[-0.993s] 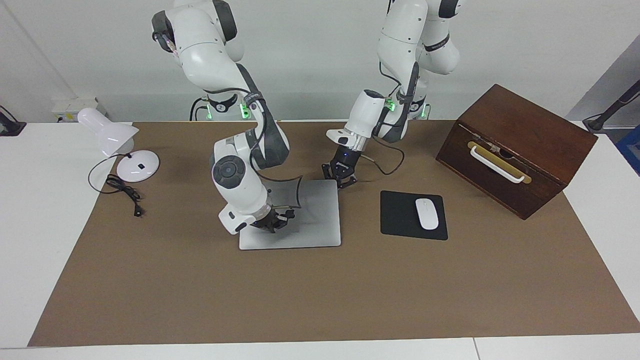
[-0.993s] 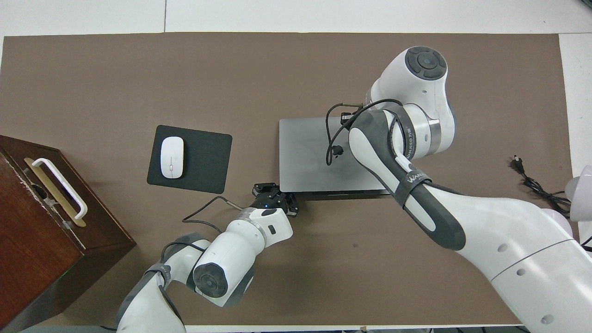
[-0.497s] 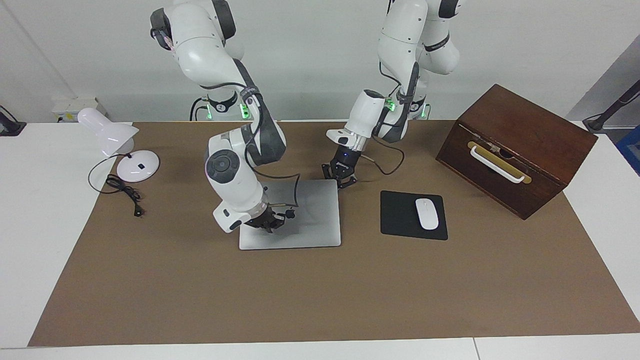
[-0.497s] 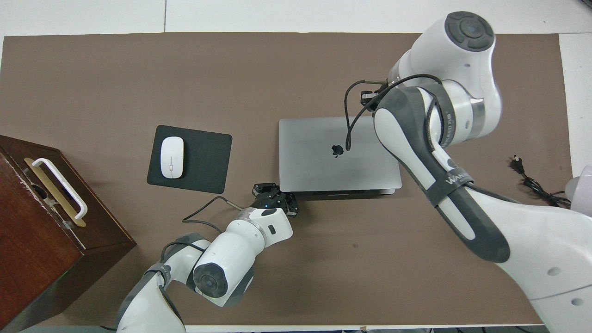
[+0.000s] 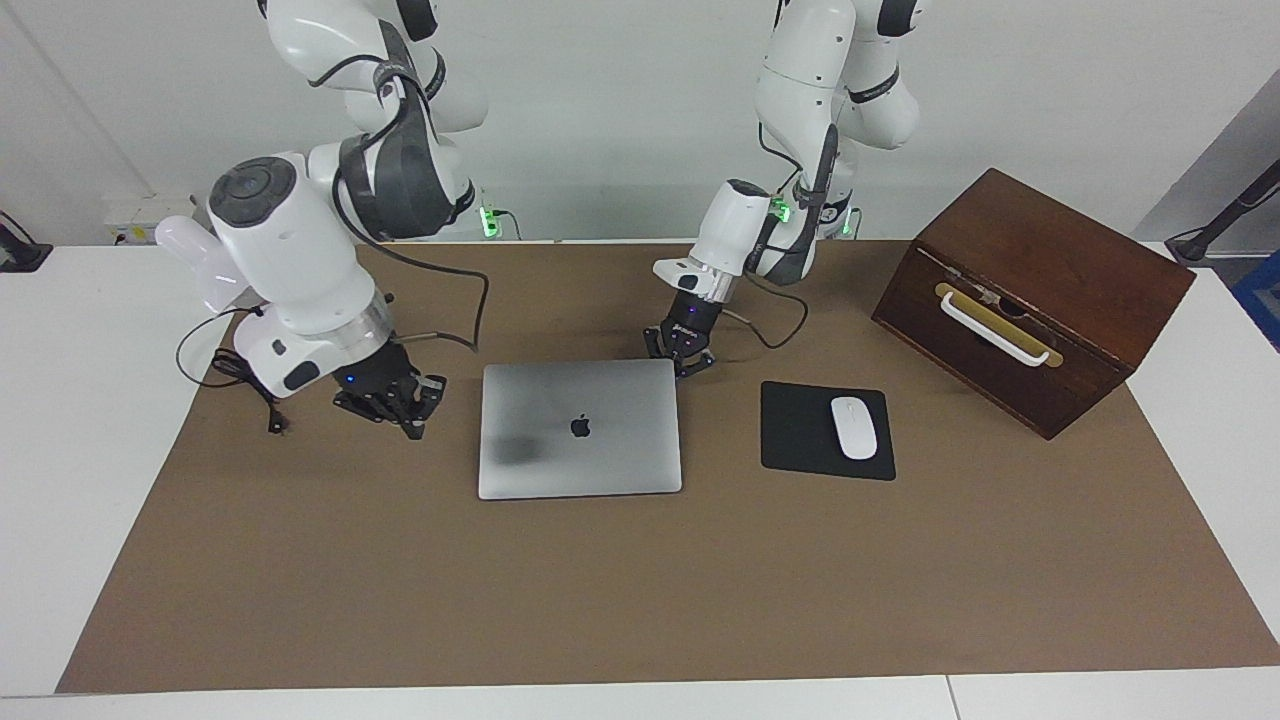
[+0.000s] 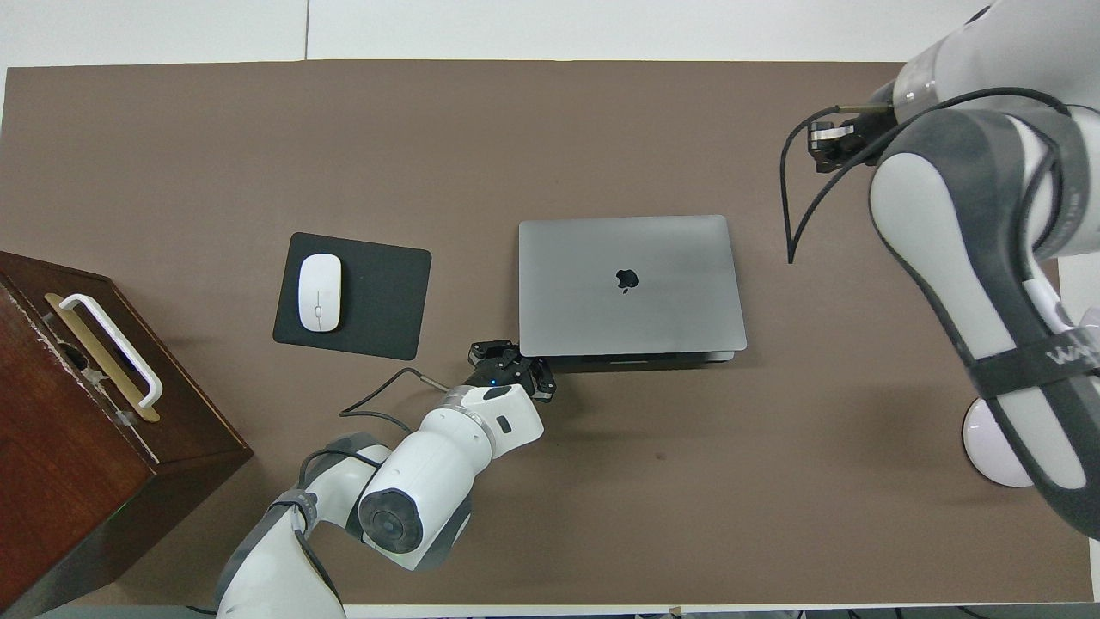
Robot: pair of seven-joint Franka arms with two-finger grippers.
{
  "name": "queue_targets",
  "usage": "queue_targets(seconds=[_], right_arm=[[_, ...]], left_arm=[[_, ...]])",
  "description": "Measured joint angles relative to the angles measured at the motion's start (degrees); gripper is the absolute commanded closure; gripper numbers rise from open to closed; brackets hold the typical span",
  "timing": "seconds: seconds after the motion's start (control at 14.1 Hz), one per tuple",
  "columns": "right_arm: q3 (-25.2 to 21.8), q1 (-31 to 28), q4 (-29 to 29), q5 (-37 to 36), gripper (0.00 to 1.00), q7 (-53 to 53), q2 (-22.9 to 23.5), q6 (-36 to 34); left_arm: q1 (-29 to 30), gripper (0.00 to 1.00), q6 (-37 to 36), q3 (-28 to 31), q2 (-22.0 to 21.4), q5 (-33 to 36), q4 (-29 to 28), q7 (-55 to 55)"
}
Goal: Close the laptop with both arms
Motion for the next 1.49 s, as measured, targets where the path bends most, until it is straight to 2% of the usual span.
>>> queue_targets(seconds=[0.14,0.21,0.28,0.43,0.78,1.14,1.49], right_arm=[[0.0,-2.3,0.1,-1.0,0.59,-4.0,-2.3,-2.6],[0.0,-3.2,0.1,-1.4,0.37,-5.2,-3.5,-4.1],[0.0,-3.9,0.1,-1.8,0.04,-5.9,-4.6,-5.4],[0.0,-4.8,0.1,-2.6,0.00,-7.0,-6.5,-7.2],[0.0,-6.4,-0.2,-3.4,0.00,-9.5,-12.0,-12.2],[0.0,-7.5,-7.1,-3.3,0.00,-9.4,-19.4,-13.5],[1.1,-6.9,-10.7,-0.3,0.00,-4.3,-21.8,-13.5]], left_arm=[[0.1,1.00,0.0,0.0,0.0,0.0,0.0,-0.6],[0.1,1.00,0.0,0.0,0.0,0.0,0.0,-0.8],[0.1,1.00,0.0,0.0,0.0,0.0,0.0,-1.1],[0.4,1.00,-1.6,-0.1,-0.5,0.0,0.2,-1.6],[2.7,1.00,-16.8,0.1,-7.0,0.0,0.7,-1.7],[3.8,1.00,-31.1,0.1,-13.9,0.0,0.7,-1.6],[5.3,1.00,-47.0,0.5,-21.0,0.0,1.0,-1.6]])
